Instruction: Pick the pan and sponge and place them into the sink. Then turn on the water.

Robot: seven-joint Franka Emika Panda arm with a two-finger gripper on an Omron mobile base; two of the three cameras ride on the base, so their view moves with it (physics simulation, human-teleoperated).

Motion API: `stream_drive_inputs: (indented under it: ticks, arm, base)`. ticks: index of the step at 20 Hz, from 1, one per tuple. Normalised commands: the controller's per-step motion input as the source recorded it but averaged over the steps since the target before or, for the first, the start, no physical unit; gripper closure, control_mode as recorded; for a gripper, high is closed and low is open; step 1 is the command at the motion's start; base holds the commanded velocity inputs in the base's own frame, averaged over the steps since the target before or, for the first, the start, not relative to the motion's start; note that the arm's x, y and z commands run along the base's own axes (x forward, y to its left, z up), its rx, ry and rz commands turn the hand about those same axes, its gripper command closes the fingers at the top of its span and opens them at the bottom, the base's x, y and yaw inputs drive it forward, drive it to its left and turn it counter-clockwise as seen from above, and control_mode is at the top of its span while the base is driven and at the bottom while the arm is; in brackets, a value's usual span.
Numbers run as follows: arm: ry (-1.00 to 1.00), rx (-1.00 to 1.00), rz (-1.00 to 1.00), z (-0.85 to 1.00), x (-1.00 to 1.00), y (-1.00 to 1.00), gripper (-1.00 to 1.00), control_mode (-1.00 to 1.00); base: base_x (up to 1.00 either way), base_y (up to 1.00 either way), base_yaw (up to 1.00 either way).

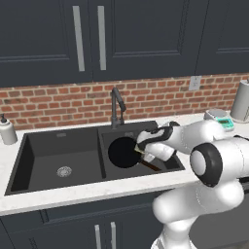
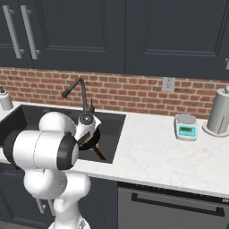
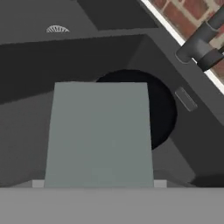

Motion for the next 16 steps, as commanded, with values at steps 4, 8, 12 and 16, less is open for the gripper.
stream_drive_inputs:
  ticks: [4, 8, 12, 16]
  arm:
    - [-0.05, -0.05, 0.00, -0.49, 0.57, 0.32, 1.00, -1.00]
    - [0.00, -0.06, 0.00, -0.41, 0.59, 0.18, 1.00, -1.00]
    - [0.01, -0.06, 0.00, -0.41, 0.54, 0.04, 1.00, -1.00]
    - [0.02, -0.05, 0.00, -0.57, 0.40, 0.00, 1.00, -1.00]
  base:
    - [0.00, 0.00, 0.00]
    - [0.00, 0.00, 0.00]
    - [0.00, 0.00, 0.00]
    - [0.00, 0.00, 0.00]
